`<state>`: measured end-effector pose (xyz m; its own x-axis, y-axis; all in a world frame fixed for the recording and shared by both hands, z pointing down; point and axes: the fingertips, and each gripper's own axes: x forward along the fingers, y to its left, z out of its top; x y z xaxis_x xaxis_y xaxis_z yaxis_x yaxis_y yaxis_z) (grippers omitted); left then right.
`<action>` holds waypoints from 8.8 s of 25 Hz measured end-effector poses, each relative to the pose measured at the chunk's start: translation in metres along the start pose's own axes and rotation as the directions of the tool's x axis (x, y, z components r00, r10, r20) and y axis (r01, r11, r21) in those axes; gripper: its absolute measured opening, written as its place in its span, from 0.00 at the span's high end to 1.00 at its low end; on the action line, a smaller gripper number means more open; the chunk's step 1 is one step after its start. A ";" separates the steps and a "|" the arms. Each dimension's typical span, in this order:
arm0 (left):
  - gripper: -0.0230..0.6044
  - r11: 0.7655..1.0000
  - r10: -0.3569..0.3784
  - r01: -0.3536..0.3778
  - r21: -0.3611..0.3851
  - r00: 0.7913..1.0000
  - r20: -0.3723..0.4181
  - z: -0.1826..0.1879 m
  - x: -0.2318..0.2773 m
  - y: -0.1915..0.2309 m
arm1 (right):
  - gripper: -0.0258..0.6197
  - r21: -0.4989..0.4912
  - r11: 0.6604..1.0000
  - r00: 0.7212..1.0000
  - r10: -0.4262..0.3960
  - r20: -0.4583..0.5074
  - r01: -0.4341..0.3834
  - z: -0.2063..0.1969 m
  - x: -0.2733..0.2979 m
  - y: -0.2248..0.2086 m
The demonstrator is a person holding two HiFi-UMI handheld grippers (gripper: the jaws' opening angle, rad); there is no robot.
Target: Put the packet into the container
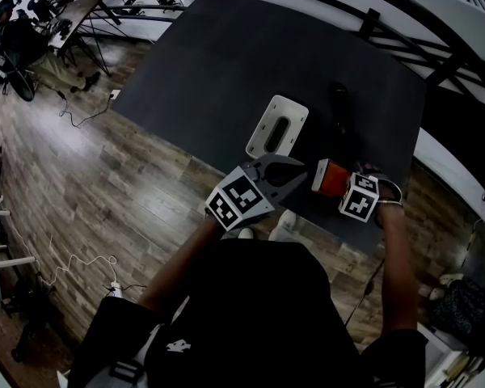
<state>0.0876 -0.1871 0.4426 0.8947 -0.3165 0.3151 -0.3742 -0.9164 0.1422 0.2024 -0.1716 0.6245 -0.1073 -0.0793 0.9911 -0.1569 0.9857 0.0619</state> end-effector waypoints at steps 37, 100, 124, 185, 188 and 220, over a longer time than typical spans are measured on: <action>0.01 0.880 -0.264 0.348 0.323 0.924 -0.275 -0.044 0.032 -0.041 | 0.37 -0.163 0.986 0.999 -0.008 0.050 0.016 0.068 -0.073 0.024; 0.36 0.985 0.172 -0.160 0.066 0.940 -0.293 -0.094 -0.019 0.097 | 0.96 0.116 0.966 0.948 -0.249 0.198 0.229 0.071 -0.086 -0.043; 0.36 0.771 0.576 -0.634 -0.069 0.738 -0.352 -0.131 0.003 0.141 | 0.96 0.235 0.956 0.949 -0.228 0.216 0.176 0.060 -0.064 -0.012; 0.95 0.897 0.428 -0.413 -0.157 0.900 0.080 -0.033 -0.041 0.095 | 0.96 0.410 0.906 0.836 -0.301 0.459 0.101 0.118 -0.095 -0.010; 0.96 0.922 0.380 -0.366 -0.126 0.917 0.121 -0.020 -0.047 0.081 | 0.96 0.476 0.869 0.764 -0.399 0.508 0.137 0.128 -0.116 -0.017; 0.96 0.975 0.221 -0.214 -0.058 0.923 0.314 0.029 -0.068 0.048 | 0.96 0.730 0.683 0.305 -0.704 0.641 0.040 0.159 -0.189 -0.031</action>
<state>0.0159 -0.2164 0.4009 0.8198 -0.5720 0.0272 -0.5705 -0.8116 0.1259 0.0713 -0.2106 0.4168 -0.5521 -0.8134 0.1832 -0.8278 0.5610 -0.0039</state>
